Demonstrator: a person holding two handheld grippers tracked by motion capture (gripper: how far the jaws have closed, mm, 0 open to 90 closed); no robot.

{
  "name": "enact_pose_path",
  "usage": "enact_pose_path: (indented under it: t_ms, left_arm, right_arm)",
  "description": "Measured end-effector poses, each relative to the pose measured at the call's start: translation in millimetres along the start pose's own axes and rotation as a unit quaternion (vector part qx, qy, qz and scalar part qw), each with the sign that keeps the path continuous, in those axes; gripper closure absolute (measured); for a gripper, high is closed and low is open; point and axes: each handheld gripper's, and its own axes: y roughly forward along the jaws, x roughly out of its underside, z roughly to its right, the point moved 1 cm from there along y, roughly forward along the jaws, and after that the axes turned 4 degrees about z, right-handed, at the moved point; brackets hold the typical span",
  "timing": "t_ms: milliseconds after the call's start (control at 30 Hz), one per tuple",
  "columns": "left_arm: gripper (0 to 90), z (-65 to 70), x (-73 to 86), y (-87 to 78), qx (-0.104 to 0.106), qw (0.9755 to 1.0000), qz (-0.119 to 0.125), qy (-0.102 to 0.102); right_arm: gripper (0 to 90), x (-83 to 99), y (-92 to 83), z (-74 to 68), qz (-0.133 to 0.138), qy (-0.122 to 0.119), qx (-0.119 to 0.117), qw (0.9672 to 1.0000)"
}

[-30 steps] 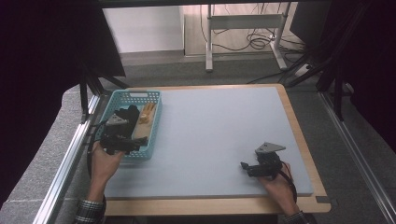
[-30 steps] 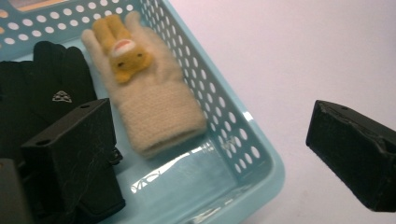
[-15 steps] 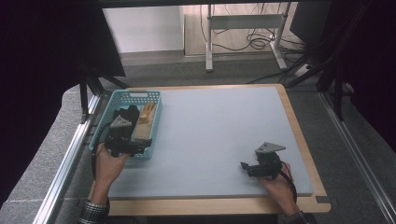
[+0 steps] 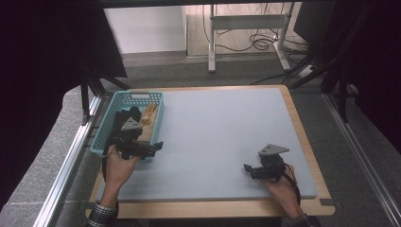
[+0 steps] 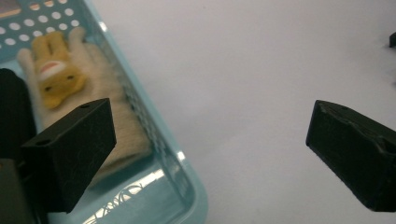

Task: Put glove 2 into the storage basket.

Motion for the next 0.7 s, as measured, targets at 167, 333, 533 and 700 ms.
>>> enact_pose_path:
  t_ms: [167, 333, 533, 700]
  left_arm:
    - [1.9, 10.2, -1.3, 8.4, 0.012, 0.9999, 0.003, 0.008]
    - [1.9, 20.3, -2.9, 17.2, 0.027, 0.9995, 0.005, 0.015]
    - [1.9, 36.0, -5.4, 27.5, 0.046, 0.9986, 0.011, 0.025]
    - [1.8, 51.2, -5.7, 37.4, 0.067, 0.9971, 0.014, 0.033]
  right_arm:
    - [17.5, -0.1, 0.0, -0.1, 0.000, 0.001, 0.000, 1.0000]
    - [17.5, -0.1, 0.0, -0.1, 0.000, 0.001, 0.000, 1.0000]
    - [17.5, -0.2, 0.0, 0.0, 0.000, 0.000, 0.000, 1.0000]
    - [17.5, -0.2, 0.0, -0.1, 0.000, 0.001, 0.000, 1.0000]
